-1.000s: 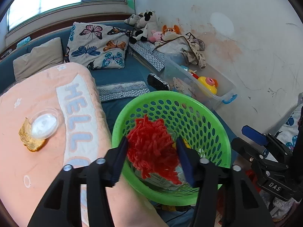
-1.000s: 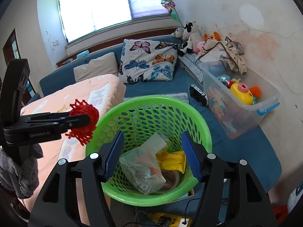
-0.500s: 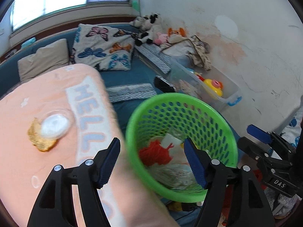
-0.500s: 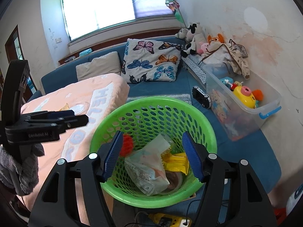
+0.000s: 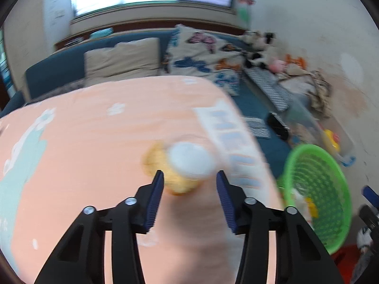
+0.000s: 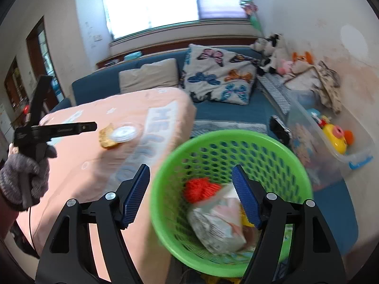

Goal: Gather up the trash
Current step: 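Move both tools back over the bed toward the bread and clear container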

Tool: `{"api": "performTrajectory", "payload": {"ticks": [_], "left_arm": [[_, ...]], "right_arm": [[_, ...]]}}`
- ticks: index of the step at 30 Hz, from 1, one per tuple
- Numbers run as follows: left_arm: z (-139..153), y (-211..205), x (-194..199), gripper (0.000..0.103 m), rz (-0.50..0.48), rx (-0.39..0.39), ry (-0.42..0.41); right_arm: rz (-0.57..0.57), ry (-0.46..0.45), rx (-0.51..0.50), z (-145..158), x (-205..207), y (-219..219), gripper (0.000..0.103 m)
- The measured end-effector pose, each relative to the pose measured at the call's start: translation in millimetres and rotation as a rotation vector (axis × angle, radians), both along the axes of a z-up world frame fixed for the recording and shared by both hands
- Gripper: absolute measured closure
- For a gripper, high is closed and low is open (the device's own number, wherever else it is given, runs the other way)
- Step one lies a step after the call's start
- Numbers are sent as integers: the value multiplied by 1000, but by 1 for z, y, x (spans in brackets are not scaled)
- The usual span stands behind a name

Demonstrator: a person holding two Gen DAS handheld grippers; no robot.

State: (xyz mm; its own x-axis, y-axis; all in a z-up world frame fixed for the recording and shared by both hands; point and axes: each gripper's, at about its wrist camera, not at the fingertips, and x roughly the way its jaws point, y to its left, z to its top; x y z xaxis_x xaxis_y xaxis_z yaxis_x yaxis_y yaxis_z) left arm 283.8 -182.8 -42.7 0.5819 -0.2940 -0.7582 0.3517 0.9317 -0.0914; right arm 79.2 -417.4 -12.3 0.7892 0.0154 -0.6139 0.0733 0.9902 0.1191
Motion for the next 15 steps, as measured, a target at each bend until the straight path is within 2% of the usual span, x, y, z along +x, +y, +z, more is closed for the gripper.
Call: {"api": "performTrajectory", "payload": {"ticks": [5,13,15], "left_arm": [[-18,33,29,66,56,-20,54],[-47,39,53,66,4,-89,144],[-54,34,57,66,-12,-80,158]], "right_arm": [[69,13,5,0,24,26,29],[161,57,-2,-8,67,63,28],[178,73,4,-14,77,69,28]]}}
